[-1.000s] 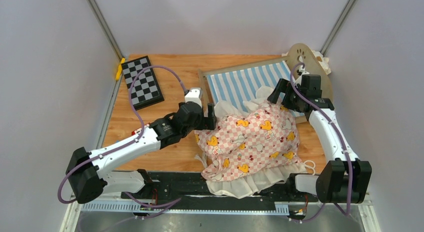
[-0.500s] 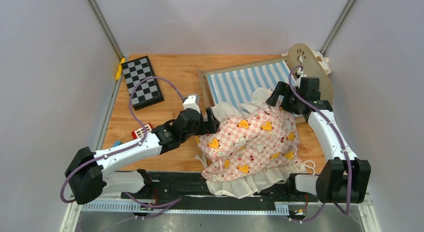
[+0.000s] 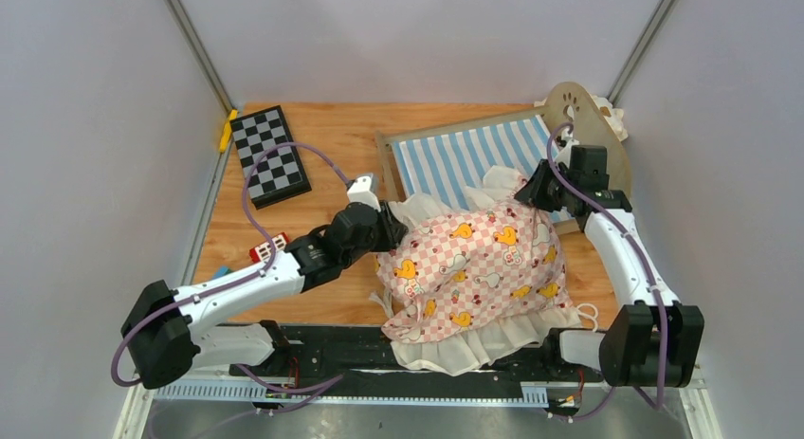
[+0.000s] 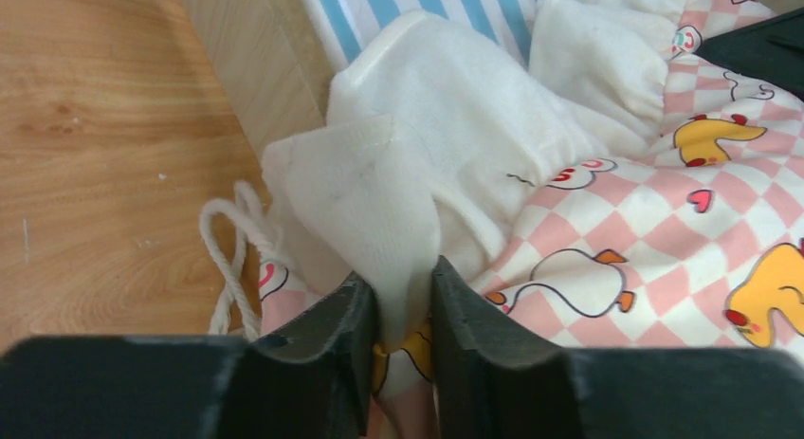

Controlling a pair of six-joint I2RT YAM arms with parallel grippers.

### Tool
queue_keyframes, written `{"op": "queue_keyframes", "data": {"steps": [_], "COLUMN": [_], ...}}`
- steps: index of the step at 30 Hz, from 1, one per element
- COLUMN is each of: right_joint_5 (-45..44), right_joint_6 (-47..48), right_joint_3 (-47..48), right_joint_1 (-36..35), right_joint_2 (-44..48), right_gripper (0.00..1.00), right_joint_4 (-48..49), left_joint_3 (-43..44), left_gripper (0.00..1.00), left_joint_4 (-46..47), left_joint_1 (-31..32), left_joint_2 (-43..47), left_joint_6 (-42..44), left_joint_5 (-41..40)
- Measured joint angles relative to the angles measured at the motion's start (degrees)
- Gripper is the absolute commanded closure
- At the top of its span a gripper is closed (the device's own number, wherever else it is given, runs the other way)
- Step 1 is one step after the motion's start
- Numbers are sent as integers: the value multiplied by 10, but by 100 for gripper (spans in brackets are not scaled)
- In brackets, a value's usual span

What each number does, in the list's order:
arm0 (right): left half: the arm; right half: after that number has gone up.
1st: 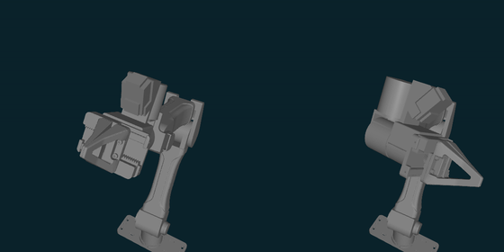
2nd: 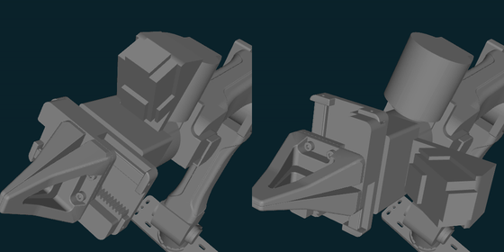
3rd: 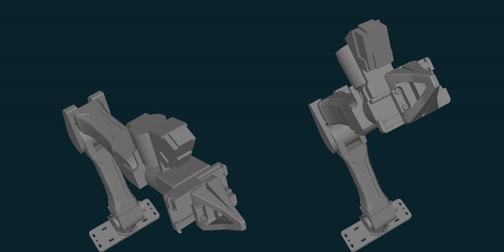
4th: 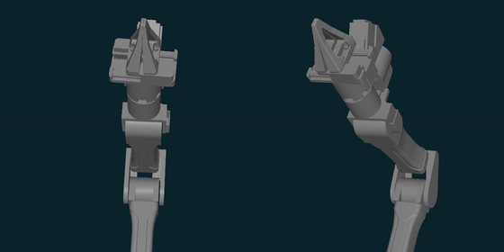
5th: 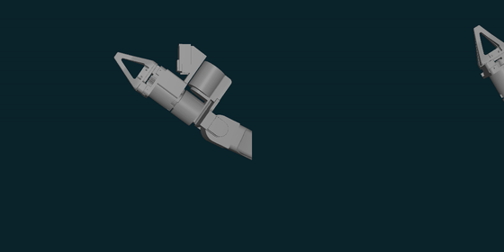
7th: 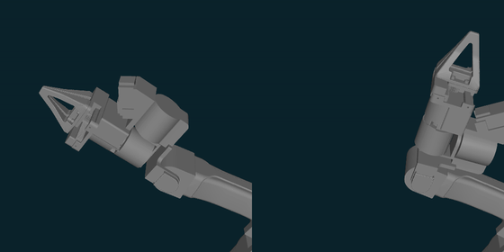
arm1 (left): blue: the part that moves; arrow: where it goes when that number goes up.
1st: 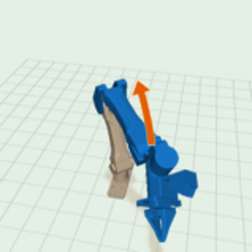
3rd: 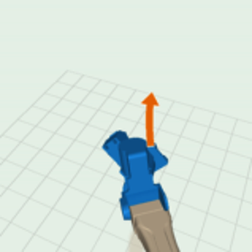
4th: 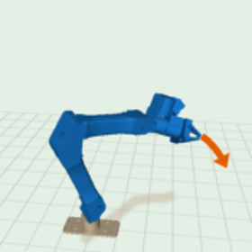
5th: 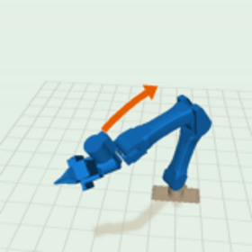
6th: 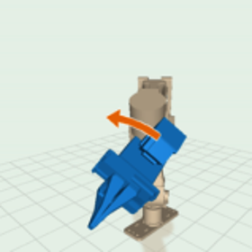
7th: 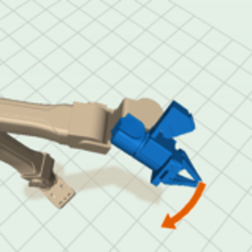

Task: Set up the pet bed
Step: Adjust the mattress on the bed frame.

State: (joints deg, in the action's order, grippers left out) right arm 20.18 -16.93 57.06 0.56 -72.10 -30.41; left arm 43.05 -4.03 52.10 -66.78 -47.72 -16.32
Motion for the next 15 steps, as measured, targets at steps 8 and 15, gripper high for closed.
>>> {"op": "queue_keyframes", "data": {"steps": [8,15], "right_joint_5": [-18,-92], "right_joint_6": [5,6], "right_joint_3": [37,102], "right_joint_1": [0,0], "right_joint_2": [91,214], "right_gripper": [100,100], "right_joint_4": [-23,-36], "left_joint_3": [68,133], "left_gripper": [100,100], "left_joint_4": [-9,-9], "left_joint_1": [0,0], "left_joint_2": [9,12], "left_joint_6": [54,118], "left_joint_5": [27,80]}}
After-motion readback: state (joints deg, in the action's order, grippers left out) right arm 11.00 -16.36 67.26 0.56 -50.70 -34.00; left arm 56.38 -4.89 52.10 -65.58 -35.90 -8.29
